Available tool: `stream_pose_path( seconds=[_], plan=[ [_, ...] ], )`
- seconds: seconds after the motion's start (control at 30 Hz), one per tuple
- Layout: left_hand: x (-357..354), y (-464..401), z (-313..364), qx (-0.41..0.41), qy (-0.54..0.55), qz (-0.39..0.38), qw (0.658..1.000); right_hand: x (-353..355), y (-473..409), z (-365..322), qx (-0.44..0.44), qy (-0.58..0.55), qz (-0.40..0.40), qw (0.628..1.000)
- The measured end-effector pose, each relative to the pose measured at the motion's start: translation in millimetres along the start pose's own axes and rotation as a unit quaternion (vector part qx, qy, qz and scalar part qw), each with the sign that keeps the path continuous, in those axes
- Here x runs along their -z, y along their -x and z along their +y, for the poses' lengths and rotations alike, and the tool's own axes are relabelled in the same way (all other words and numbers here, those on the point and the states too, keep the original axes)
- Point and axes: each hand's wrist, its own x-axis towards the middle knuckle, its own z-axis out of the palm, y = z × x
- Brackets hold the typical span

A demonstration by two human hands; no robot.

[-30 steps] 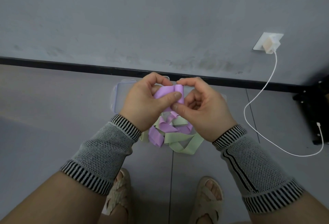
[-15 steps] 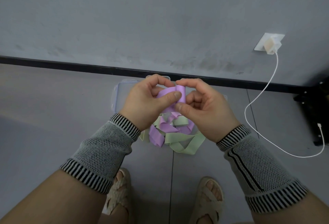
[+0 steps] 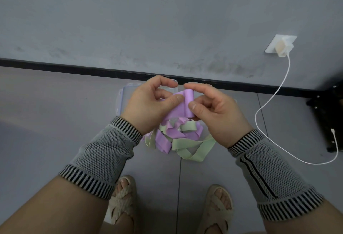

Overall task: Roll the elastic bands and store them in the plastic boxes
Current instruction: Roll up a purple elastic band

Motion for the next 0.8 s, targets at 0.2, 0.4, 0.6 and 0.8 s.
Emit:
stream_pose_path(
  seconds=[0.2,0.4,0.6,0.8],
  plan=[
    [13.3,-4.7,-5.2,0.010,0.001,0.010,1.000,5.9,-1.5,3.2,-0.004,0.010,0.006,1.000],
    [11.5,-5.0,-4.7,0.026,0.047,0.017,0.998,3.9,-1.0,2.1,-0.019,-0.026,0.007,0.999],
    [-1.0,-4.8,-5.3,0.023,0.065,0.067,0.995,1.3,-2.1,1.7,-0.028,-0.029,0.026,0.999],
    [-2.5,-1.0,0.7,0.049,0.130,0.015,0.990,2.6,-2.6,0.9,-0.036,-0.028,0.049,0.998]
  ],
)
